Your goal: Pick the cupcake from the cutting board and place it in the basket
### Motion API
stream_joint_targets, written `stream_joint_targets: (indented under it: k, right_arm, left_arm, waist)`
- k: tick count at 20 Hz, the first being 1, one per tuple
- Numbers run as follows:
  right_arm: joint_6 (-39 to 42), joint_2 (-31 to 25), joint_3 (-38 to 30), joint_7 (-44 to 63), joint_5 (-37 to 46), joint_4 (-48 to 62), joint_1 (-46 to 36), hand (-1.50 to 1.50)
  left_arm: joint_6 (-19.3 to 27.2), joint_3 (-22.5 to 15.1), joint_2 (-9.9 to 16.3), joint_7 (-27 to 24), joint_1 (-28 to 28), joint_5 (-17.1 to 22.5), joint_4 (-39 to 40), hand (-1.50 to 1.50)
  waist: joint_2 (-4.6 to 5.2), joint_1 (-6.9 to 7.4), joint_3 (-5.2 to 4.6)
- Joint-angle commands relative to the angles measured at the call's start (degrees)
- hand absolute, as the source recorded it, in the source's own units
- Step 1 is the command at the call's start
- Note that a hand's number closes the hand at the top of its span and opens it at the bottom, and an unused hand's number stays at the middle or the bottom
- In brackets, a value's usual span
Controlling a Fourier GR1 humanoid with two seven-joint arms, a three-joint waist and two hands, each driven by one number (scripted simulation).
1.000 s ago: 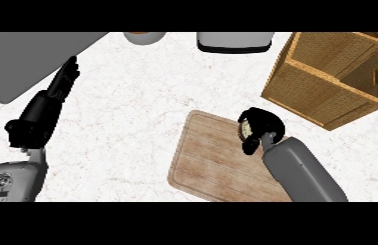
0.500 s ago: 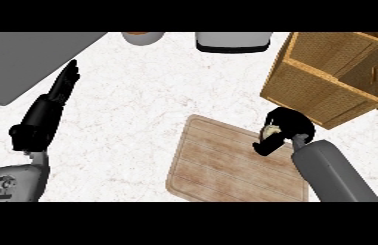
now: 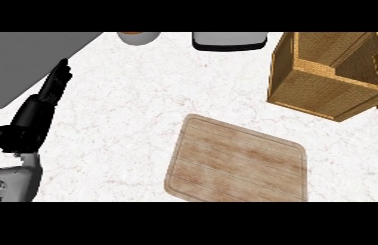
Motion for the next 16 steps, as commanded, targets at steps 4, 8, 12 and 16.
stream_joint_targets:
  k: [4,8,12,16]
  right_arm:
    - [-15.4,-4.7,-13.5,-14.2,-5.5,10.7,-2.9,1.50]
    - [-16.0,-2.6,-21.9,-24.2,-16.0,8.9,-5.7,1.50]
    - [-4.0,-7.0,-27.7,-27.1,-25.0,7.2,-11.6,1.50]
    - [0.3,-11.4,-28.5,-28.1,-26.0,6.7,-14.8,1.50]
  left_arm:
    - [-0.7,-1.4,-0.9,1.0,-0.4,0.0,-0.6,0.00]
    - [-0.7,0.2,-0.2,0.4,-0.8,0.6,0.3,0.00]
    - [-0.8,-0.7,-0.7,0.7,-0.2,0.0,0.6,0.00]
    - [-1.1,-0.4,-0.4,1.3,-2.9,-0.4,0.9,0.00]
  waist:
    - [-0.05,1.61,-0.04]
    - [-0.47,0.79,-0.07]
    - [-0.62,1.07,-0.34]
    - [-0.40,1.56,-0.39]
